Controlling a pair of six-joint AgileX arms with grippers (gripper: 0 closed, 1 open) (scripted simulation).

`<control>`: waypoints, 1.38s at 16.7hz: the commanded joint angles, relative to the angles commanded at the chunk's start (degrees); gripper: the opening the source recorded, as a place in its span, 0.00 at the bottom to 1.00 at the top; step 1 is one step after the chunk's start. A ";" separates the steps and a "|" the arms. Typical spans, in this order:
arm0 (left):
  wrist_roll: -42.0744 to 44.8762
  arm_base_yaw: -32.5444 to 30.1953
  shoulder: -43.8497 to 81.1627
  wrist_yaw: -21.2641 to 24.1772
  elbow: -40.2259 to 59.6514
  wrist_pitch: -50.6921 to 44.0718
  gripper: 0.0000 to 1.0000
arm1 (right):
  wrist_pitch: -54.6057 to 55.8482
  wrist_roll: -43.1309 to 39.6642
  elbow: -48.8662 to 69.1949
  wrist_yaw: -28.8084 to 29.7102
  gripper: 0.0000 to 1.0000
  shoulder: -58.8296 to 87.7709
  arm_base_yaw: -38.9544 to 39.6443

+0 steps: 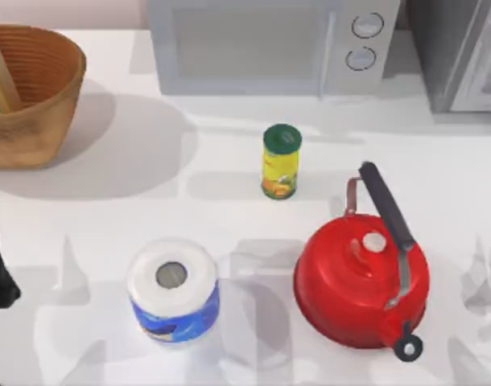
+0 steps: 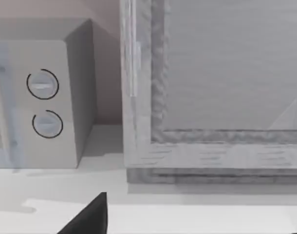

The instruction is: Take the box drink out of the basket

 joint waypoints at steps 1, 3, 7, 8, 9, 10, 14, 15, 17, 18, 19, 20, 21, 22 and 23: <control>0.00 0.00 0.00 0.00 0.00 0.00 1.00 | 0.00 0.00 0.00 0.00 1.00 0.00 0.00; -0.10 0.07 0.57 0.06 0.11 0.35 1.00 | 0.00 0.00 0.00 0.00 1.00 0.00 0.00; -0.69 0.96 8.90 0.96 2.65 6.18 1.00 | 0.00 0.00 0.00 0.00 1.00 0.00 0.00; -0.72 1.31 12.38 1.33 3.85 8.67 1.00 | 0.00 0.00 0.00 0.00 1.00 0.00 0.00; -0.69 1.68 16.32 1.74 5.22 11.48 1.00 | 0.00 0.00 0.00 0.00 1.00 0.00 0.00; -0.60 2.09 20.66 2.18 6.74 14.56 1.00 | 0.00 0.00 0.00 0.00 1.00 0.00 0.00; 0.14 3.93 40.90 4.27 13.70 28.66 1.00 | 0.00 0.00 0.00 0.00 1.00 0.00 0.00; 0.36 4.40 46.44 4.83 15.55 32.41 1.00 | 0.00 0.00 0.00 0.00 1.00 0.00 0.00; 0.71 5.35 57.67 5.98 19.25 39.93 1.00 | 0.00 0.00 0.00 0.00 1.00 0.00 0.00; 0.83 5.81 63.25 6.55 21.05 43.62 1.00 | 0.00 0.00 0.00 0.00 1.00 0.00 0.00; 0.90 6.26 68.75 7.11 22.81 47.22 1.00 | 0.00 0.00 0.00 0.00 1.00 0.00 0.00; 0.93 6.69 74.08 7.66 24.51 50.70 1.00 | 0.00 0.00 0.00 0.00 1.00 0.00 0.00; 0.93 7.10 79.19 8.19 26.13 54.03 1.00 | 0.00 0.00 0.00 0.00 1.00 0.00 0.00; 0.91 7.48 84.03 8.69 27.66 57.18 1.00 | 0.00 0.00 0.00 0.00 1.00 0.00 0.00; 0.87 7.84 88.57 9.17 29.08 60.14 1.00 | 0.00 0.00 0.00 0.00 1.00 0.00 0.00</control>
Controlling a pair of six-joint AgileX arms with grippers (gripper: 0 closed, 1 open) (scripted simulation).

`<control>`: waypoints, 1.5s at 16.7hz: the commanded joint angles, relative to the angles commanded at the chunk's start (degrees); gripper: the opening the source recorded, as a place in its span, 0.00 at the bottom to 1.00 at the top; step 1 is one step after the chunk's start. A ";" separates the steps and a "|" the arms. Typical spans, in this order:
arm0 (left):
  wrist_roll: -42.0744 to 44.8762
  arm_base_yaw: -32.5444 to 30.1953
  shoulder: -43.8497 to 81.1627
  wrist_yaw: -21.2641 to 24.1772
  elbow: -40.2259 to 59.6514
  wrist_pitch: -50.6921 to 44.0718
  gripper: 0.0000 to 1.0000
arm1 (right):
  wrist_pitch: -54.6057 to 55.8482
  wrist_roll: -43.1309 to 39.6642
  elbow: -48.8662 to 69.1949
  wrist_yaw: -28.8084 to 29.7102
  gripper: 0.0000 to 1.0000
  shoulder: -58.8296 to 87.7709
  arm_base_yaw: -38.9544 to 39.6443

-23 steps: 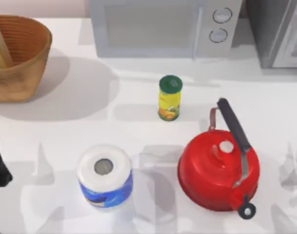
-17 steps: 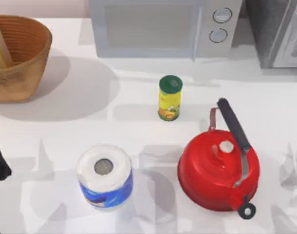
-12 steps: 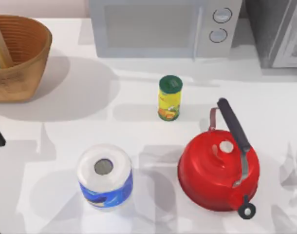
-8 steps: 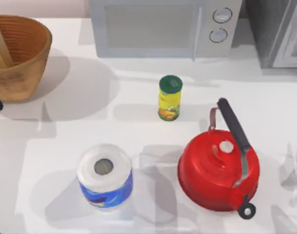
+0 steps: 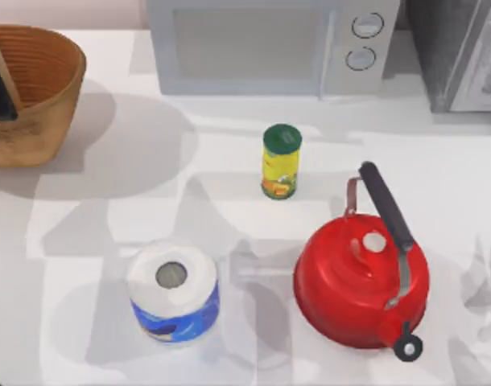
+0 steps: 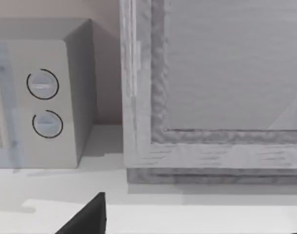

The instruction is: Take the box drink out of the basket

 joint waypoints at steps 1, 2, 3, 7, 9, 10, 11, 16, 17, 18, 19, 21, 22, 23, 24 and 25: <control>-0.04 0.33 4.18 0.44 1.30 2.72 1.00 | 0.00 0.00 0.00 0.00 1.00 0.00 0.00; -0.08 0.63 7.95 0.85 2.47 5.18 1.00 | 0.00 0.00 0.00 0.00 1.00 0.00 0.00; -0.11 0.90 11.29 1.22 3.47 7.35 1.00 | 0.00 0.00 0.00 0.00 1.00 0.00 0.00; -0.19 1.59 19.80 2.20 5.89 12.81 1.00 | 0.00 0.00 0.00 0.00 1.00 0.00 0.00; -0.19 1.68 20.94 2.33 6.19 13.53 1.00 | 0.00 0.00 0.00 0.00 1.00 0.00 0.00; -0.19 1.68 20.94 2.33 6.19 13.53 1.00 | 0.00 0.00 0.00 0.00 1.00 0.00 0.00; -0.19 1.68 20.94 2.33 6.19 13.53 1.00 | 0.00 0.00 0.00 0.00 1.00 0.00 0.00; -0.15 1.35 21.10 2.02 7.20 12.79 1.00 | 0.00 0.00 0.00 0.00 1.00 0.00 0.00; -0.19 1.23 21.88 1.90 8.31 12.32 1.00 | 0.00 0.00 0.00 0.00 1.00 0.00 0.00; -0.22 1.09 22.73 1.76 9.67 11.80 1.00 | 0.00 0.00 0.00 0.00 1.00 0.00 0.00; -0.22 0.92 23.65 1.61 11.17 11.23 1.00 | 0.00 0.00 0.00 0.00 1.00 0.00 0.00; -0.23 0.58 25.50 1.30 14.27 10.04 1.00 | 0.00 0.00 0.00 0.00 1.00 0.00 0.00; -0.24 0.42 26.34 1.15 15.68 9.48 1.00 | 0.00 0.00 0.00 0.00 1.00 0.00 0.00; -0.25 0.28 27.05 1.02 16.88 8.99 1.00 | 0.00 0.00 0.00 0.00 1.00 0.00 0.00; -0.25 0.18 27.59 0.93 17.79 8.61 1.00 | 0.00 0.00 0.00 0.00 1.00 0.00 0.00; -0.25 0.12 27.90 0.87 18.33 8.39 1.00 | 0.00 0.00 0.00 0.00 1.00 0.00 0.00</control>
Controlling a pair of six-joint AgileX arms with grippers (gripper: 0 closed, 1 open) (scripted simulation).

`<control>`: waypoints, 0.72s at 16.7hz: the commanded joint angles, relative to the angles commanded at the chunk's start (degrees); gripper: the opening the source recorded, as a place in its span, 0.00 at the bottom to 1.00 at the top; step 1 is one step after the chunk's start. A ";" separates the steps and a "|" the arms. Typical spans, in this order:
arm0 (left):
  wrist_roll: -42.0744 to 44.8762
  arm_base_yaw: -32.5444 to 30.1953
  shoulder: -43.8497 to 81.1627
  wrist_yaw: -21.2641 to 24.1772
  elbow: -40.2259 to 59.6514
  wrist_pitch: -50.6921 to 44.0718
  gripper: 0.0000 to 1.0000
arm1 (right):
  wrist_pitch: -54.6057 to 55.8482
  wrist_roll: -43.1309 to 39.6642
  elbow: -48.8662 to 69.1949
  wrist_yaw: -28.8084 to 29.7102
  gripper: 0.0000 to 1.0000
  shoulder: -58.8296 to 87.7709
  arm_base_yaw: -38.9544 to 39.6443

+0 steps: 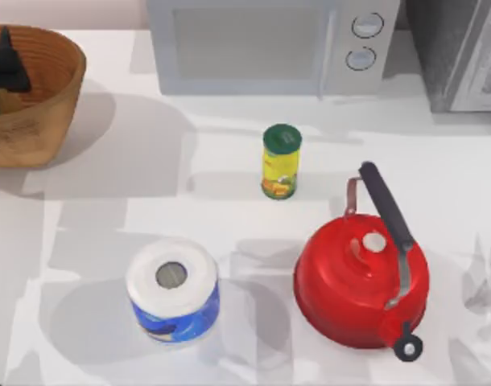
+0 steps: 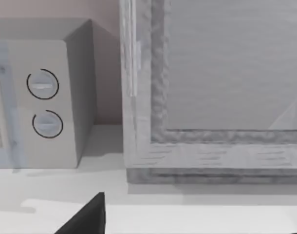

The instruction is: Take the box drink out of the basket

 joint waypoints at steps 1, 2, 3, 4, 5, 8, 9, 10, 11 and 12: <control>0.00 -0.01 0.06 -0.01 0.10 -0.04 1.00 | 0.00 0.00 0.00 0.00 1.00 0.00 0.00; 0.00 -0.01 0.06 -0.01 0.10 -0.04 1.00 | 0.00 0.00 0.00 0.00 1.00 0.00 0.00; 0.00 -0.01 0.06 -0.01 0.10 -0.04 1.00 | 0.00 0.00 0.00 0.00 1.00 0.00 0.00; 0.00 -0.01 0.06 -0.01 0.10 -0.04 1.00 | 0.00 0.00 0.00 0.00 1.00 0.00 0.00; 0.00 -0.01 0.06 -0.01 0.10 -0.04 0.92 | 0.00 0.00 0.00 0.00 1.00 0.00 0.00; 0.00 -0.01 0.06 -0.01 0.10 -0.04 0.70 | 0.00 0.00 0.00 0.00 1.00 0.00 0.00; 0.00 -0.01 0.06 -0.01 0.10 -0.04 0.62 | 0.00 0.00 0.00 0.00 1.00 0.00 0.00; 0.00 -0.01 0.06 -0.01 0.10 -0.04 0.55 | 0.00 0.00 0.00 0.00 1.00 0.00 0.00; 0.00 -0.01 0.06 -0.01 0.10 -0.04 0.47 | 0.00 0.00 0.00 0.00 1.00 0.00 0.00; 0.00 -0.01 0.06 -0.01 0.10 -0.04 0.40 | 0.00 0.00 0.00 0.00 1.00 0.00 0.00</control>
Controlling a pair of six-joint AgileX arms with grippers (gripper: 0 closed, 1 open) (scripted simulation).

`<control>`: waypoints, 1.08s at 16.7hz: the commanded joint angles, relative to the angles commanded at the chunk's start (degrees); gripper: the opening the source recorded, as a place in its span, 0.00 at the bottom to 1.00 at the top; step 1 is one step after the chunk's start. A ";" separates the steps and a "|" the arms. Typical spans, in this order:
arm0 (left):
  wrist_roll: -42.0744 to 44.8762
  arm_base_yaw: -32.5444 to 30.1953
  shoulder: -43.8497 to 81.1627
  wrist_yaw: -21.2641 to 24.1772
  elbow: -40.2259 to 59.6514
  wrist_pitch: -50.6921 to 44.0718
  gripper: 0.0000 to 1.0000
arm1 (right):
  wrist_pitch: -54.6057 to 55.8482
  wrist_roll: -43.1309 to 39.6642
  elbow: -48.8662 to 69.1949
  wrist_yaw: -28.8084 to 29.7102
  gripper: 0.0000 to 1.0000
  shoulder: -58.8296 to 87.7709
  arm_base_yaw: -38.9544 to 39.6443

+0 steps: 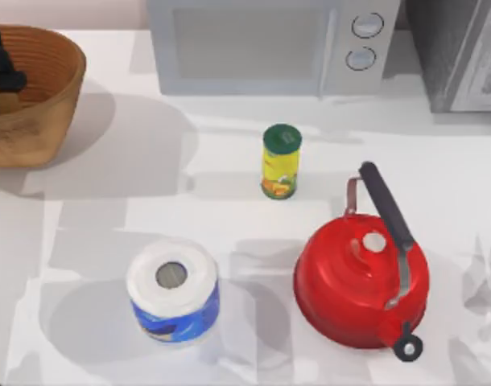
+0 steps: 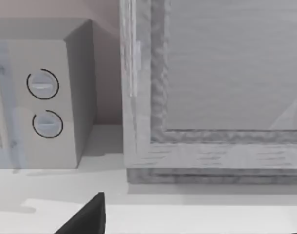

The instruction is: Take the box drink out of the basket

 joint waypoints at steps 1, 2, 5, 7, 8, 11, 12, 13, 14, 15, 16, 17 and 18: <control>0.00 0.00 0.00 0.00 0.00 0.00 0.32 | 0.00 0.00 0.00 0.00 1.00 0.00 0.00; 0.00 0.00 0.00 0.00 0.00 0.00 0.25 | 0.00 0.00 0.00 0.00 1.00 0.00 0.00; 0.00 0.00 0.00 0.00 0.00 0.00 0.02 | 0.00 0.00 0.00 0.00 1.00 0.00 0.00; 0.00 0.00 0.00 0.00 0.00 0.00 0.00 | 0.00 0.00 0.00 0.00 1.00 0.00 0.00; 0.00 0.00 0.00 0.00 0.00 0.00 0.00 | 0.00 0.00 0.00 0.00 1.00 0.00 0.00; 0.00 0.00 0.00 0.00 0.00 0.00 0.00 | 0.00 0.00 0.00 0.00 1.00 0.00 0.00; 0.00 0.00 0.00 0.00 0.00 0.00 0.00 | 0.00 0.00 0.00 0.00 1.00 0.00 0.00; 0.00 0.00 0.00 0.00 0.00 0.00 0.00 | 0.00 0.00 0.00 0.00 1.00 0.00 0.00; 0.15 0.38 -1.43 0.05 -0.07 -0.10 0.00 | 0.00 0.00 0.00 0.00 1.00 0.00 0.00; 0.15 0.38 -1.51 0.05 -0.02 -0.23 0.00 | 0.00 0.00 0.00 0.00 1.00 0.00 0.00; 0.16 0.37 -1.92 0.04 0.28 -0.92 0.00 | 0.00 0.00 0.00 0.00 1.00 0.00 0.00; 0.17 0.37 -2.66 0.02 0.81 -2.17 0.00 | 0.00 0.00 0.00 0.00 1.00 0.00 0.00; 0.18 0.36 -3.68 0.00 1.55 -3.92 0.00 | 0.00 0.00 0.00 0.00 1.00 0.00 0.00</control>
